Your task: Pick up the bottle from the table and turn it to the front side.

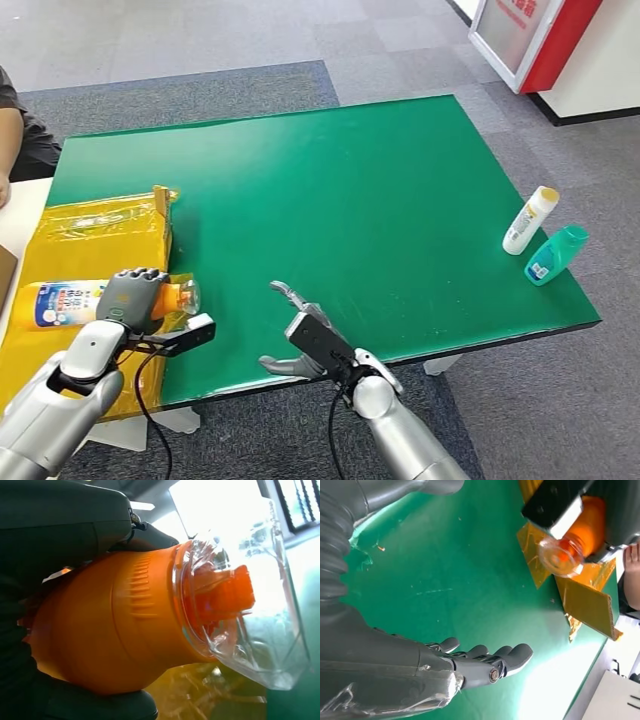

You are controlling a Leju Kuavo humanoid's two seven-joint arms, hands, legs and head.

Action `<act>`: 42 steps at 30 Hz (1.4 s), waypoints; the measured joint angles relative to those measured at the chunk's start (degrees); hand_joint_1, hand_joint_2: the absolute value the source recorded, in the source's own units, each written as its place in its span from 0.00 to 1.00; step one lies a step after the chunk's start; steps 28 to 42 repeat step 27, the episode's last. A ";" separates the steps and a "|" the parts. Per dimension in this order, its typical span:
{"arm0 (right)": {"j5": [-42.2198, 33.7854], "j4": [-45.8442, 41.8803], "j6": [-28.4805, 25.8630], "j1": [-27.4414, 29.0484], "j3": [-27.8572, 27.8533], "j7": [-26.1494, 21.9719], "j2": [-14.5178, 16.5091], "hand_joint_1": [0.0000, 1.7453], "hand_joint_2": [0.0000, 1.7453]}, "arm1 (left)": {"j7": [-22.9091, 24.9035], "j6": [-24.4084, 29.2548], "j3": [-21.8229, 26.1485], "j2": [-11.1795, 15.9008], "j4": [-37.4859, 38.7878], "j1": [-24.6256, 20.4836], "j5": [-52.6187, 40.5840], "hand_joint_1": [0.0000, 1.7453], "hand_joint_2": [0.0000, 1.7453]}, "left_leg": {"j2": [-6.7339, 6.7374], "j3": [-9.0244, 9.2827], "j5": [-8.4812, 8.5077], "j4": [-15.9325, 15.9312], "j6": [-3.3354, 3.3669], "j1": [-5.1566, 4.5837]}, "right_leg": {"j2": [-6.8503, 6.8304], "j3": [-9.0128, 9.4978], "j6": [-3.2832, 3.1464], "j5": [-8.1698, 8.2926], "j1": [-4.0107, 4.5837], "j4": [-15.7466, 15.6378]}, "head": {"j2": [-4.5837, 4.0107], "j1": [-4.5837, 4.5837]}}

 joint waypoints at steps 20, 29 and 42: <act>0.43 0.73 0.53 1.74 1.98 -0.19 0.33 0.00 1.00 | -1.29 11.32 16.62 -9.71 16.32 -0.28 -5.37 0.00 1.00 | 0.00 -0.01 0.01 0.00 0.00 0.00 | -0.01 0.00 0.00 0.00 0.00 0.00 | 0.00 0.00; 0.68 0.73 0.68 1.78 1.98 0.17 0.33 0.00 1.00 | -2.55 11.37 19.90 -11.05 19.76 -2.32 -5.37 0.00 1.00 | -0.01 0.00 0.01 0.00 -0.01 0.00 | -0.01 0.02 0.00 0.01 0.00 0.00 | 0.00 0.00; 0.68 0.73 0.68 1.78 1.98 0.17 0.33 0.00 1.00 | -2.55 11.37 19.90 -11.05 19.76 -2.32 -5.37 0.00 1.00 | -0.01 0.00 0.01 0.00 -0.01 0.00 | -0.01 0.02 0.00 0.01 0.00 0.00 | 0.00 0.00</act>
